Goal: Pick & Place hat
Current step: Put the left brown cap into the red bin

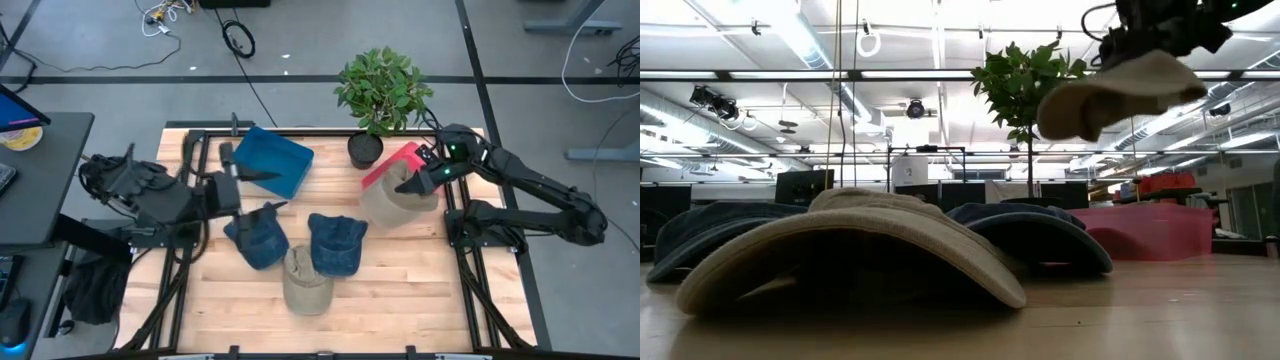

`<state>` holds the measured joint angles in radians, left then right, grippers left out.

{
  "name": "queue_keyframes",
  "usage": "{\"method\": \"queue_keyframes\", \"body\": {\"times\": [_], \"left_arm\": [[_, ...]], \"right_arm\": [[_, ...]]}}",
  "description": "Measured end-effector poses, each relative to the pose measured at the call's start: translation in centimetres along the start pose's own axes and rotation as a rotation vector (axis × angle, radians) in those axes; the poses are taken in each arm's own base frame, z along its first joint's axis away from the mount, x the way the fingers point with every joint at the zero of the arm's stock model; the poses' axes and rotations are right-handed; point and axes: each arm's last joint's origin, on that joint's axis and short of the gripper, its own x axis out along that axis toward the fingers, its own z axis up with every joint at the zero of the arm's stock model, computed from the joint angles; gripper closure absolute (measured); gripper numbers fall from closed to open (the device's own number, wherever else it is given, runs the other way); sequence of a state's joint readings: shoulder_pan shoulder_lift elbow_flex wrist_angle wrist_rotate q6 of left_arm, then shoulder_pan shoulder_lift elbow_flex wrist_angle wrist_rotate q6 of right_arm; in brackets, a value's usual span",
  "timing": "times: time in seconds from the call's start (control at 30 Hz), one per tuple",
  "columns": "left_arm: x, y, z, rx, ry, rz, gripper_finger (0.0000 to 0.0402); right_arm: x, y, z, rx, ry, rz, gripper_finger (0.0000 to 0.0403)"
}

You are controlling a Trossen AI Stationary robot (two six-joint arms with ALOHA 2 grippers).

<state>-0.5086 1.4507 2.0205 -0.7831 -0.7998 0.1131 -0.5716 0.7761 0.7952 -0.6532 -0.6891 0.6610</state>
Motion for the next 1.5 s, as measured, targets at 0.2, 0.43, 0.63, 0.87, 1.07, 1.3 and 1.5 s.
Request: {"method": "queue_keyframes", "body": {"times": [0.2,0.43,0.63,0.87,1.07,1.3,1.5], "left_arm": [[-1.4,0.9,0.4,-0.075,-0.031,-0.015,0.017],[-1.5,1.0,0.4,-0.095,-0.031,-0.015,0.017],[-1.3,1.1,0.3,-0.102,-0.028,-0.007,0.017],[-1.2,1.3,0.3,-0.111,-0.026,0.004,0.017],[-1.2,1.4,0.3,-0.112,-0.025,0.014,0.017],[-1.2,1.4,0.3,-0.132,-0.025,0.023,0.017],[-1.2,1.4,0.3,-0.138,-0.026,0.024,0.017]], "right_arm": [[-1.0,-1.8,0.1,-0.019,-0.025,-0.132,0.0403],[-1.5,-3.9,-0.5,-0.027,0.012,-0.412,0.0403],[-1.3,-4.3,-0.1,-0.133,0.035,-0.466,0.0403],[-1.2,-4.9,0.2,-0.286,0.061,-0.611,0.0403],[-0.9,-5.3,0.5,-0.399,0.106,-0.636,0.0403],[-0.2,-6.0,1.3,-0.465,0.147,-0.677,0.0403],[0.9,-6.8,2.1,-0.463,0.177,-0.68,0.0403]]}}
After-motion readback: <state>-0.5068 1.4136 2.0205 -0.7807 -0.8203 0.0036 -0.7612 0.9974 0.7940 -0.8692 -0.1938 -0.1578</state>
